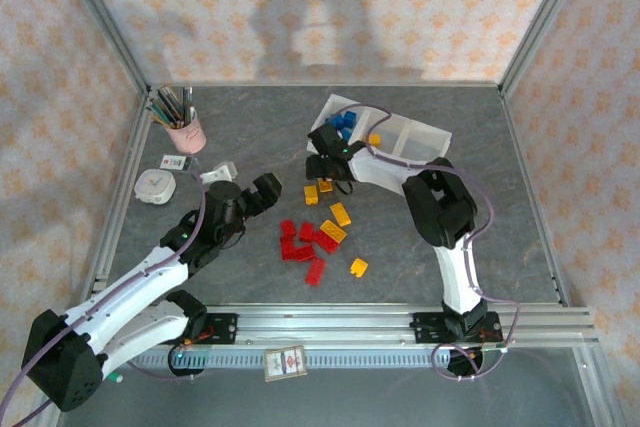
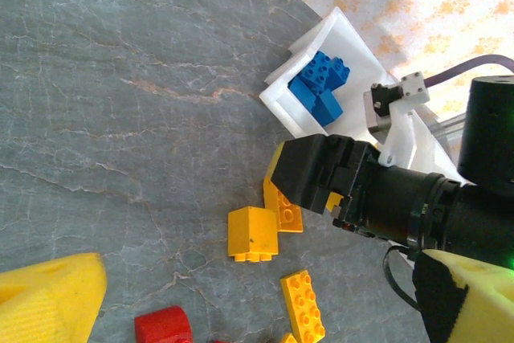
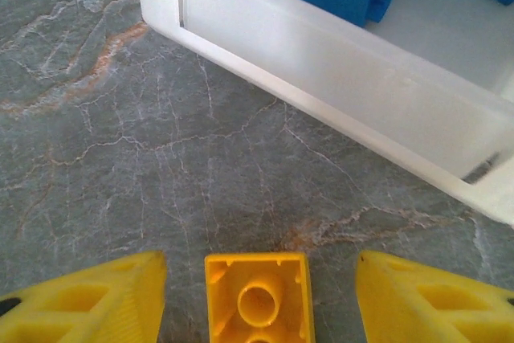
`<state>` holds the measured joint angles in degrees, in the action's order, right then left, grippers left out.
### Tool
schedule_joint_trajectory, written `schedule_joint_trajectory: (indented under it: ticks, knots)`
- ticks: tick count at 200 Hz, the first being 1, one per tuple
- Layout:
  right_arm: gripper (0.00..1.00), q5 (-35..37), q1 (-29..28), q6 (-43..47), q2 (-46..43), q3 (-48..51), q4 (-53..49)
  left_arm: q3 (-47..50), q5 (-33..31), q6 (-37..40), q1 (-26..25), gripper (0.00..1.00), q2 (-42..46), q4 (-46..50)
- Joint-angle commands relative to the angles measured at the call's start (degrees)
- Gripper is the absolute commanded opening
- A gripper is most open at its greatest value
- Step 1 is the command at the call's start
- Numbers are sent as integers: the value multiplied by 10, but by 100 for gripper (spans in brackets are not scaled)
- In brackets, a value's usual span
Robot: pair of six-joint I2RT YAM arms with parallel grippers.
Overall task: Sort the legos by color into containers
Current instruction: Pick up the lego from the center of the table.
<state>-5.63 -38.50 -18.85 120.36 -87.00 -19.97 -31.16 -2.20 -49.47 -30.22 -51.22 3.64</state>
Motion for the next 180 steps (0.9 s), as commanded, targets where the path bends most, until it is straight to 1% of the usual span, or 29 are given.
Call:
schedule_joint_trajectory:
  ticks: [1, 93, 151, 180]
  knots:
    - [61, 15, -6, 15, 20, -23, -22, 12, -10, -1, 5, 99, 5, 5]
    - [46, 44, -7, 28, 45, -38, -45, 16, -4, 2, 8, 99, -2, -4]
    - [36, 58, -6, 30, 20, -26, -48, 12, 4, 3, 9, 99, -3, -3]
    - [33, 43, 4, 23, -11, -11, -42, -3, 12, 12, 9, 99, -6, 6]
